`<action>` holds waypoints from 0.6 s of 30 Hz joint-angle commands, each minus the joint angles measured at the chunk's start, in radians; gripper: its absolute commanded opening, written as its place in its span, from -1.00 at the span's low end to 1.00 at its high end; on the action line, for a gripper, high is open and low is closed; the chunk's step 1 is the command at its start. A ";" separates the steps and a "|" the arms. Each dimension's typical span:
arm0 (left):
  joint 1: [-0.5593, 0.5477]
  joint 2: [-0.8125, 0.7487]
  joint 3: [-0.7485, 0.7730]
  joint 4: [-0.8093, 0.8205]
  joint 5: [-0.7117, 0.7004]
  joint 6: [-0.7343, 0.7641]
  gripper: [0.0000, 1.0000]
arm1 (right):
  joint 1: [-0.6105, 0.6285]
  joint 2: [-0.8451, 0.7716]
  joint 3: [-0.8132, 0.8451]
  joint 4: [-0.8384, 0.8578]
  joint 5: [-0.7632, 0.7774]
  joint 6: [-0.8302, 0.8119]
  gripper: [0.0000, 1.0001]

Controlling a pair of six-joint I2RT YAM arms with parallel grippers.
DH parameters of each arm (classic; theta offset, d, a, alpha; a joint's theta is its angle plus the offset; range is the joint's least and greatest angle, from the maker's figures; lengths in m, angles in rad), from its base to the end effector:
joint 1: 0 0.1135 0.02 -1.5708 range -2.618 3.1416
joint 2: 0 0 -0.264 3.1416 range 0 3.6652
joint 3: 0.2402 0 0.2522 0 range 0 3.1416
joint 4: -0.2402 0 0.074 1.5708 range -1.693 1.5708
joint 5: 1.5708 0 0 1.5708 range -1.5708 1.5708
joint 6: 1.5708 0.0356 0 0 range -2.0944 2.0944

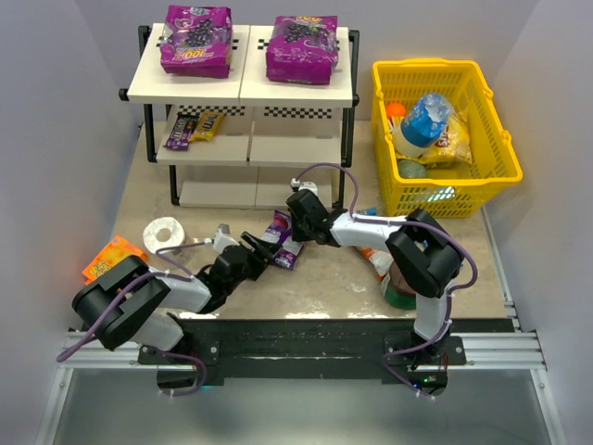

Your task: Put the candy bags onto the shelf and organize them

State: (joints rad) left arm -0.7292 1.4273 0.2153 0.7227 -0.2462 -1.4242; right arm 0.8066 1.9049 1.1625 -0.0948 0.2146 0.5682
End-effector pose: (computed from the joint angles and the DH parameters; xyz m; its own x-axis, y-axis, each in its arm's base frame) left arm 0.1700 -0.1403 0.1155 -0.5318 -0.8115 -0.2423 -0.2758 0.4364 -0.8565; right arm 0.2826 0.2839 0.1607 -0.7597 -0.0328 -0.6495 -0.2348 0.9452 0.2270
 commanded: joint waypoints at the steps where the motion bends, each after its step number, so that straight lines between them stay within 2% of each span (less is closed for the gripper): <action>1: -0.007 0.039 -0.037 -0.089 -0.044 0.007 0.32 | 0.002 0.033 -0.061 0.021 -0.032 0.030 -0.67; 7: -0.010 0.053 -0.031 -0.077 -0.084 -0.022 0.08 | 0.002 0.013 -0.098 0.018 -0.041 0.067 -0.68; 18: -0.010 0.084 0.027 -0.109 -0.114 -0.030 0.01 | 0.000 -0.104 -0.190 0.033 -0.047 0.091 -0.70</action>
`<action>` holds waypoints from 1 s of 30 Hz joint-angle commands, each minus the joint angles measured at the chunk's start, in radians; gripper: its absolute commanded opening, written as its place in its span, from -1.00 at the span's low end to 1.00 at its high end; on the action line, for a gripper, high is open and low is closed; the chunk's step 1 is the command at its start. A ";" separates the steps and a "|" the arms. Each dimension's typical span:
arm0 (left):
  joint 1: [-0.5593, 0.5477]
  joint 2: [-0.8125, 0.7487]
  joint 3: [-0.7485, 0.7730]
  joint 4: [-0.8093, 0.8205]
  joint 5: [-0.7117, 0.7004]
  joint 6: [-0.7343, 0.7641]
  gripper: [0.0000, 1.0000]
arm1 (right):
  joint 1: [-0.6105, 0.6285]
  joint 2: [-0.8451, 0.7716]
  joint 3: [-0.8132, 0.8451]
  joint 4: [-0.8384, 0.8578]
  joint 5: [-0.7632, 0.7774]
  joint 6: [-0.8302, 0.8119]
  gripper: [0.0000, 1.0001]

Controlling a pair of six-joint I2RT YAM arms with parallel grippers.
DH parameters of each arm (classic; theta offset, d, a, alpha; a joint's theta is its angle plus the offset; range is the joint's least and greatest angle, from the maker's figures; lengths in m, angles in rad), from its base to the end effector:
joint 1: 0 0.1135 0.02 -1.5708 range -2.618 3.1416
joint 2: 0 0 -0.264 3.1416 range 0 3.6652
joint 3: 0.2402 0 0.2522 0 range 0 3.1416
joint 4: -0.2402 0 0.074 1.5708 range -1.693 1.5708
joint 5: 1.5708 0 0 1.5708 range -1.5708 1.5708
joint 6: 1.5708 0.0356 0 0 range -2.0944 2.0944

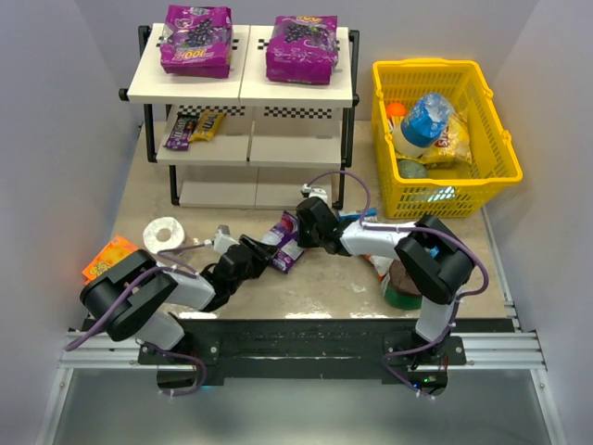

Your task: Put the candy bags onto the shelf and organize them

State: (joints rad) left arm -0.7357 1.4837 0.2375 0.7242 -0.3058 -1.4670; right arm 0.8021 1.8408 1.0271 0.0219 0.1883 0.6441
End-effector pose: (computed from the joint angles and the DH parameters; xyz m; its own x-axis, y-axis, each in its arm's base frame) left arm 0.1744 -0.1435 0.1096 -0.4824 -0.8427 -0.2391 -0.3214 0.4242 -0.8466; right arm 0.2682 0.2677 0.1536 -0.7647 0.0578 -0.6418 -0.1944 0.9288 0.3154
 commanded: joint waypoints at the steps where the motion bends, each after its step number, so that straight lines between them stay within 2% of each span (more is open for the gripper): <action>1: -0.004 0.026 0.005 -0.114 -0.056 0.017 -0.03 | 0.006 -0.046 -0.064 -0.083 -0.021 0.017 -0.70; 5: -0.005 0.021 0.008 -0.123 -0.053 0.034 -0.27 | 0.006 -0.074 -0.073 -0.092 -0.021 0.022 -0.70; 6: -0.005 0.018 0.013 -0.129 -0.052 0.037 -0.41 | 0.006 -0.087 -0.071 -0.100 -0.020 0.020 -0.70; 8: -0.005 0.006 0.019 -0.150 -0.052 0.049 -0.52 | 0.006 -0.101 -0.064 -0.128 -0.020 0.025 -0.67; 9: -0.007 0.000 0.023 -0.160 -0.053 0.054 -0.66 | 0.006 -0.123 -0.055 -0.140 -0.012 0.026 -0.66; 11: -0.007 -0.032 0.034 -0.192 -0.059 0.071 -0.76 | 0.006 -0.155 -0.048 -0.175 0.008 0.025 -0.54; 12: -0.005 -0.045 0.037 -0.206 -0.062 0.079 -0.89 | 0.006 -0.194 -0.042 -0.187 0.014 0.025 -0.48; 13: -0.007 -0.077 0.043 -0.232 -0.065 0.088 -0.96 | 0.006 -0.218 -0.039 -0.200 0.019 0.026 -0.30; 14: -0.005 -0.095 0.057 -0.247 -0.072 0.106 -1.00 | 0.006 -0.238 -0.036 -0.223 0.025 0.026 -0.21; 15: -0.005 -0.114 0.066 -0.264 -0.075 0.117 -1.00 | 0.006 -0.265 -0.032 -0.234 0.026 0.026 -0.12; 16: -0.005 -0.155 0.074 -0.296 -0.078 0.126 -1.00 | 0.006 -0.314 -0.029 -0.244 0.026 0.026 0.04; 19: -0.002 -0.244 0.117 -0.363 -0.102 0.165 -1.00 | 0.006 -0.420 -0.025 -0.280 0.025 0.029 0.20; 24: 0.054 -0.361 0.184 -0.427 -0.098 0.212 -1.00 | 0.006 -0.554 -0.035 -0.330 0.010 0.032 0.25; 30: 0.245 -0.378 0.213 -0.364 0.057 0.258 -1.00 | 0.006 -0.649 -0.064 -0.365 0.010 0.043 0.26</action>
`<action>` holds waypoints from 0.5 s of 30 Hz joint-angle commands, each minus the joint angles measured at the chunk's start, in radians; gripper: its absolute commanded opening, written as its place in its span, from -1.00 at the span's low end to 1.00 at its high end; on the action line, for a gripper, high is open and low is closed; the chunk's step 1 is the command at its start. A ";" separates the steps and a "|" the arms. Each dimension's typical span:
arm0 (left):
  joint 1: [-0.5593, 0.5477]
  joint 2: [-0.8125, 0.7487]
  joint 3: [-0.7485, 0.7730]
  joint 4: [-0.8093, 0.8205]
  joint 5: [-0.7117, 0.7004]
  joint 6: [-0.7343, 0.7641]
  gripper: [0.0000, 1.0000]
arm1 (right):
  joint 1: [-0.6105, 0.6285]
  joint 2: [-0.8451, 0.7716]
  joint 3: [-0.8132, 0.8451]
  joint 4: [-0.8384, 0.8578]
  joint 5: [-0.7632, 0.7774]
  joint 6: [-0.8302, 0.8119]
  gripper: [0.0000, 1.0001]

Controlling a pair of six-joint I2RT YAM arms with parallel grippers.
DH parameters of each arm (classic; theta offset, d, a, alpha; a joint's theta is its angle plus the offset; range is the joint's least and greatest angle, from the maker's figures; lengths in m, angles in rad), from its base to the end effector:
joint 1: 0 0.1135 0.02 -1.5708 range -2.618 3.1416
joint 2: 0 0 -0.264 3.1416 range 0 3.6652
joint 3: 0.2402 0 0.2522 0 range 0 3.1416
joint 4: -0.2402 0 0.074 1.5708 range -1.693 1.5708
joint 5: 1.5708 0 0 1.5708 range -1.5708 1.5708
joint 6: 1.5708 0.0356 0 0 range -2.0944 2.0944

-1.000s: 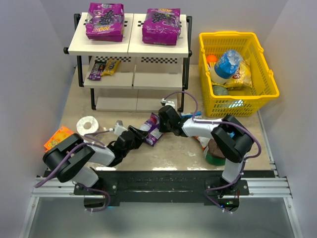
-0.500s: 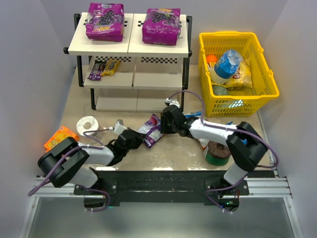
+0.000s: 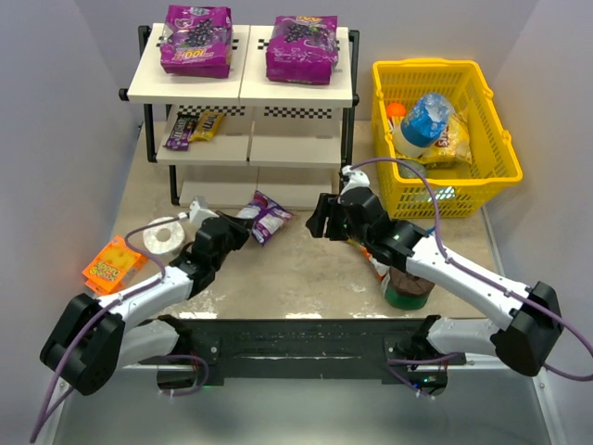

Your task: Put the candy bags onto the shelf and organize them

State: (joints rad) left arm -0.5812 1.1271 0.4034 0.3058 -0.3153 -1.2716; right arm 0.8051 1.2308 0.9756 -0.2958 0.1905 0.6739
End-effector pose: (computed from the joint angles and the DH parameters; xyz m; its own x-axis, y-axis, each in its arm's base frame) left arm 0.1971 -0.1162 0.1909 -0.3724 -0.8423 -0.3897 -0.2401 0.4930 -0.8362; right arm 0.1968 0.1950 0.3016 -0.6555 0.2023 -0.7276 -0.2393 0.8581 0.4542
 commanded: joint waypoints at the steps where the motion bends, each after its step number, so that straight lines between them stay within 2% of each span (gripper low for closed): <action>1: 0.102 -0.021 0.069 0.055 0.071 0.078 -1.00 | 0.003 -0.045 -0.017 -0.051 0.007 0.013 0.26; 11: 0.283 0.045 0.192 0.052 0.085 0.075 -1.00 | 0.003 -0.073 -0.048 -0.066 0.009 0.019 0.26; 15: 0.349 0.135 0.203 0.140 0.107 0.025 -1.00 | 0.003 -0.086 -0.054 -0.072 0.013 0.019 0.26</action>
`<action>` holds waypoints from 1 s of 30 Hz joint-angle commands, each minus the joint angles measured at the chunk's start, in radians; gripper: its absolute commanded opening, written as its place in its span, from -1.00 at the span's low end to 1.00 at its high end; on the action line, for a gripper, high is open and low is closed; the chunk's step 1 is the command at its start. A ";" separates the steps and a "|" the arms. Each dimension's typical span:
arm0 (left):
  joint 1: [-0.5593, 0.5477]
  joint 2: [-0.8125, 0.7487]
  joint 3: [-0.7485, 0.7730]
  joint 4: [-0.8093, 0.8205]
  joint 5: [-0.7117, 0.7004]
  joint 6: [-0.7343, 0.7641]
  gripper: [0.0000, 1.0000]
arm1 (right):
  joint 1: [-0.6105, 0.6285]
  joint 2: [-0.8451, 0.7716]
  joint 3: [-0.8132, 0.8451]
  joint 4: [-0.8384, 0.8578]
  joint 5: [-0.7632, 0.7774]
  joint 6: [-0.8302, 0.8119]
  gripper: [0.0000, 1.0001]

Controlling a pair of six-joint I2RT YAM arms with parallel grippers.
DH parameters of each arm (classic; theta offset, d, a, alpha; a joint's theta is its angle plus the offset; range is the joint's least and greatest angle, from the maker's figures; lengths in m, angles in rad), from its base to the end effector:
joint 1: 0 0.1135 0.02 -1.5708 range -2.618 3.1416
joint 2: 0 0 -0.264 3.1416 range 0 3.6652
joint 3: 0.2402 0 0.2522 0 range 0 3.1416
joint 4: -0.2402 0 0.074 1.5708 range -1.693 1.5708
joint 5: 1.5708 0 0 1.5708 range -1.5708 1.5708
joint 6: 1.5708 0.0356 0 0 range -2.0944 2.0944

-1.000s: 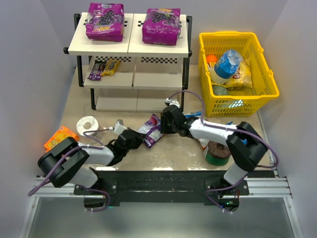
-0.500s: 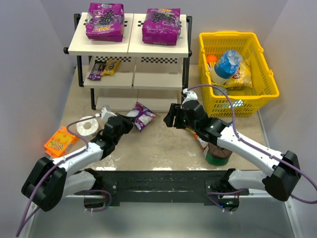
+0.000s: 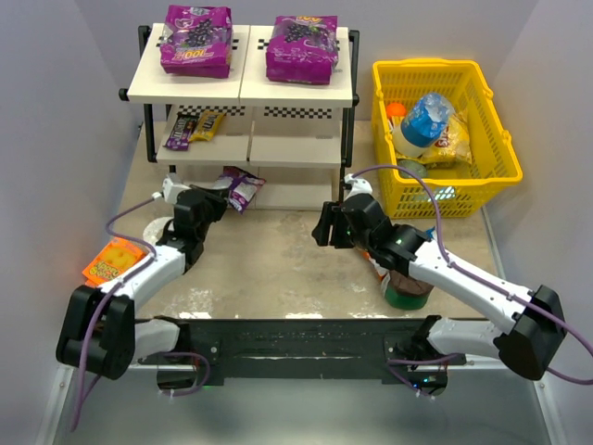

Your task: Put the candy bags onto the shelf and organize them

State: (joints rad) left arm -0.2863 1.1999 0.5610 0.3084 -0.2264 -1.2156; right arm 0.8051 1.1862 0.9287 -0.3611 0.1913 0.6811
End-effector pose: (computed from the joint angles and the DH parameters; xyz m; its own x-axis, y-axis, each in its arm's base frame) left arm 0.2512 -0.0656 0.2264 -0.1753 -0.9008 -0.3973 -0.2670 0.4319 -0.8615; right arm 0.1864 0.1841 0.2907 -0.6903 0.1740 -0.7023 -0.2134 0.8786 0.4273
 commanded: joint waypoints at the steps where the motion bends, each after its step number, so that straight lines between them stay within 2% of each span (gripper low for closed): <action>1: 0.064 0.082 0.053 0.153 0.018 -0.051 -1.00 | 0.003 -0.046 -0.007 -0.009 0.016 0.012 0.26; 12: 0.142 0.366 0.169 0.241 0.002 -0.148 -1.00 | 0.003 -0.065 -0.013 -0.033 0.053 0.002 0.28; 21: 0.159 0.546 0.257 0.202 0.015 -0.211 -1.00 | 0.002 -0.065 -0.025 -0.033 0.051 0.003 0.28; 28: 0.164 0.639 0.304 0.186 0.027 -0.243 -0.89 | 0.002 -0.060 -0.030 -0.038 0.063 0.003 0.29; 30: 0.164 0.685 0.364 0.115 0.045 -0.225 -0.84 | 0.002 -0.054 -0.028 -0.035 0.065 0.005 0.29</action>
State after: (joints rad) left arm -0.1310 1.8320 0.8360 0.4744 -0.1989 -1.4406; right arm 0.8047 1.1423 0.9062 -0.4034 0.2230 0.6811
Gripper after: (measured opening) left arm 0.074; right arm 0.641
